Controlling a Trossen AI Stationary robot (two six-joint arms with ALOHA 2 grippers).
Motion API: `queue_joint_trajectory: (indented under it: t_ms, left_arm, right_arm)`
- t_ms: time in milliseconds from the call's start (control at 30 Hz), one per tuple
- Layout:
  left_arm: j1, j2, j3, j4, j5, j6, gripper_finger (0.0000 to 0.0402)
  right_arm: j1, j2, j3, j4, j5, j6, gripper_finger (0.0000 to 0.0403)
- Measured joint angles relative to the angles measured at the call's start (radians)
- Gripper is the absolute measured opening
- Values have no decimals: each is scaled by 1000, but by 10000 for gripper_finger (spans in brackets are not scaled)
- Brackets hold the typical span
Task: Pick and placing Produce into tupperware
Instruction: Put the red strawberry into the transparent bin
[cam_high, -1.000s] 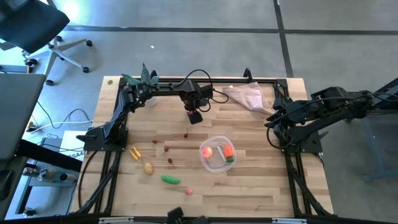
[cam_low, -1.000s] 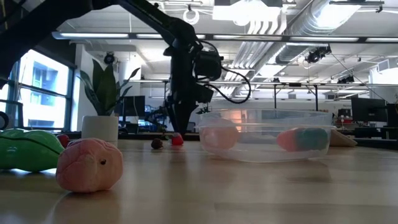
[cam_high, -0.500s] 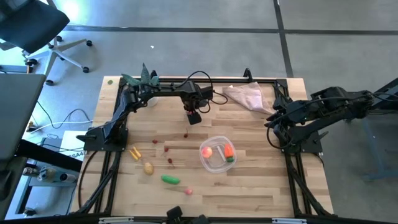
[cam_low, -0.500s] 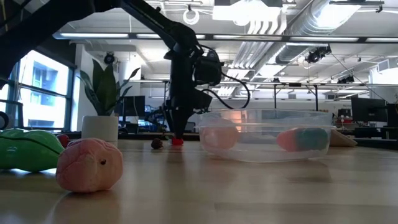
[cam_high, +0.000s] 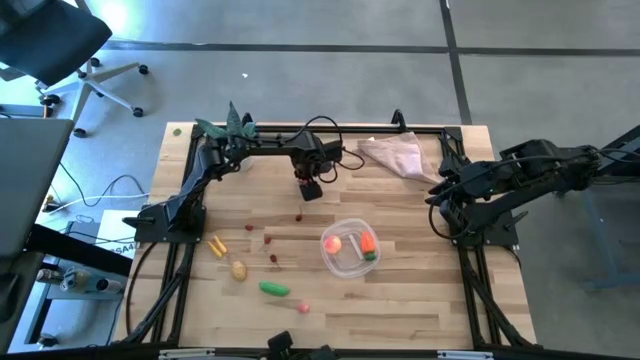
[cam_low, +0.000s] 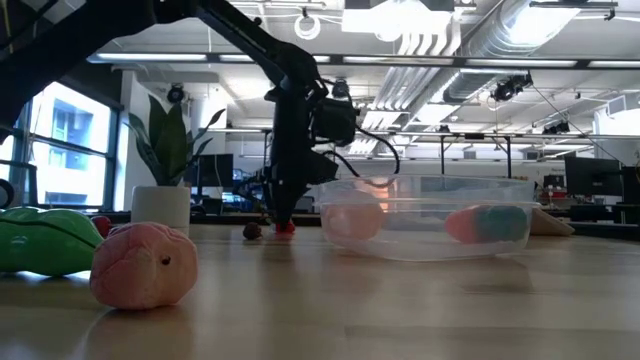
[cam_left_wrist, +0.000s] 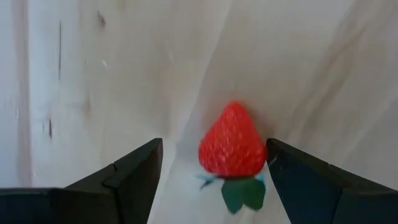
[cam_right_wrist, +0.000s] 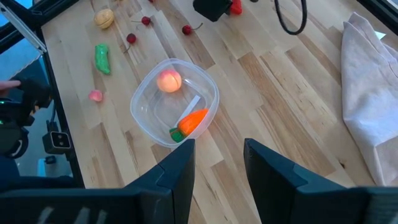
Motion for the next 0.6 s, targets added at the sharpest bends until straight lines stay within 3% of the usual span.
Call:
queue_joint_trajectory:
  t_ms: [600]
  left_arm:
    - [0, 4, 1, 14, -3, -1, 275]
  right_arm:
    - [0, 0, 0, 0, 0, 0, 130]
